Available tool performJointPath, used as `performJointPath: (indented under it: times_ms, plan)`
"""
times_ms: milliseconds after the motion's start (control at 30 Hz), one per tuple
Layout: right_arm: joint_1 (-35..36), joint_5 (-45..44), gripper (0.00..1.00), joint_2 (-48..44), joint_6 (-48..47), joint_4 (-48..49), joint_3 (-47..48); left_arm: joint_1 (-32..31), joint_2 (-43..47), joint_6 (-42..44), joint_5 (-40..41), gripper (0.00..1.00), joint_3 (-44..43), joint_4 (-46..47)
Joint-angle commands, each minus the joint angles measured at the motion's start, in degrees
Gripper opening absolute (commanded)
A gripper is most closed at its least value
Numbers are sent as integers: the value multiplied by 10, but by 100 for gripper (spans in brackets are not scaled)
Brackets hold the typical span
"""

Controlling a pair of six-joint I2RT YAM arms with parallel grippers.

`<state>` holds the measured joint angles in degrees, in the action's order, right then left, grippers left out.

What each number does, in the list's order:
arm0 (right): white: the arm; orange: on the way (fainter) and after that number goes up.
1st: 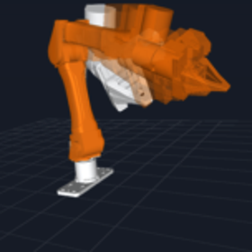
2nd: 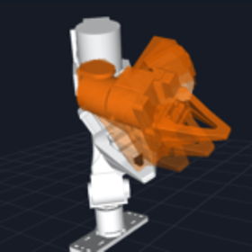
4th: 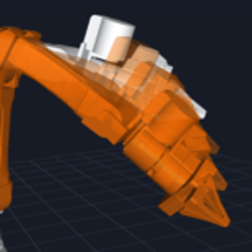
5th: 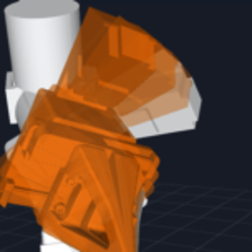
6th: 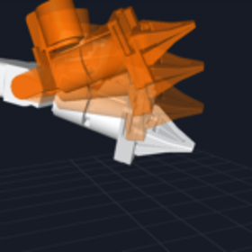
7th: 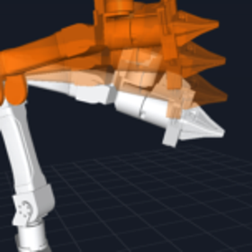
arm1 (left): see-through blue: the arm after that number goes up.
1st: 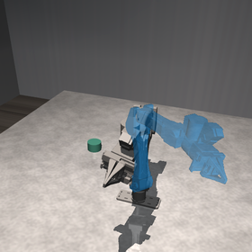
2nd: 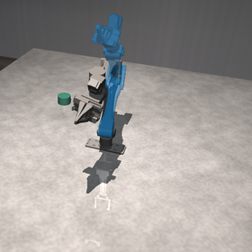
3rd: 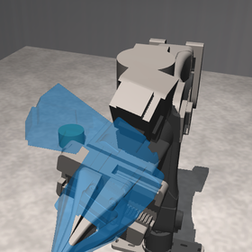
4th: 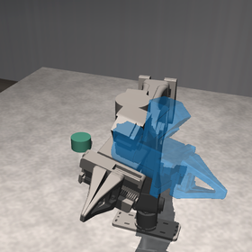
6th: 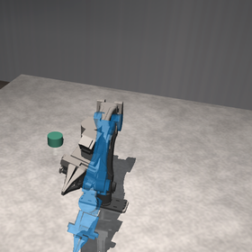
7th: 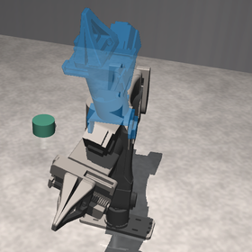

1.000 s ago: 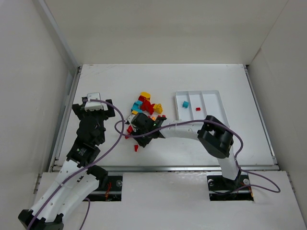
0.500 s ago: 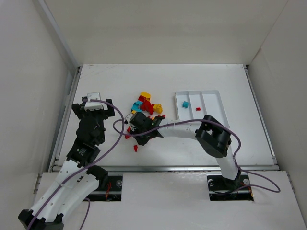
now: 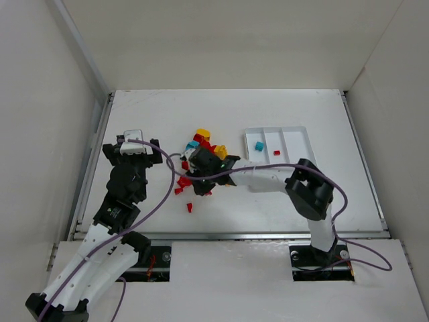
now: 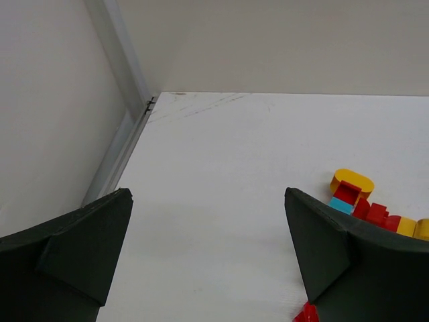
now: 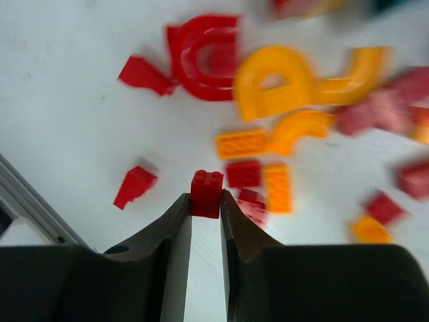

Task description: Sort the legos into containers by color

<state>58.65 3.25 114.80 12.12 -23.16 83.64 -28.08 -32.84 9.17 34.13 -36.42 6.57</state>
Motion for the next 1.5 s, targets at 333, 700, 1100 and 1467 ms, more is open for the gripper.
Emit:
performJointPath:
  times_ms: [333,700,1100,1467]
  plan:
    - [-266,-71,0,-271,148,-5,-156,-19,-9,22,-55,96,57,42]
    - [-397,-145,0,-265,142,-92,-215,-19,-56,60,-76,99,147,179]
    - [-402,-134,47,-203,158,-80,-220,-24,-25,81,-76,100,196,216]
    - [-338,-116,43,-225,170,-39,-215,-24,-14,75,-81,100,207,223]
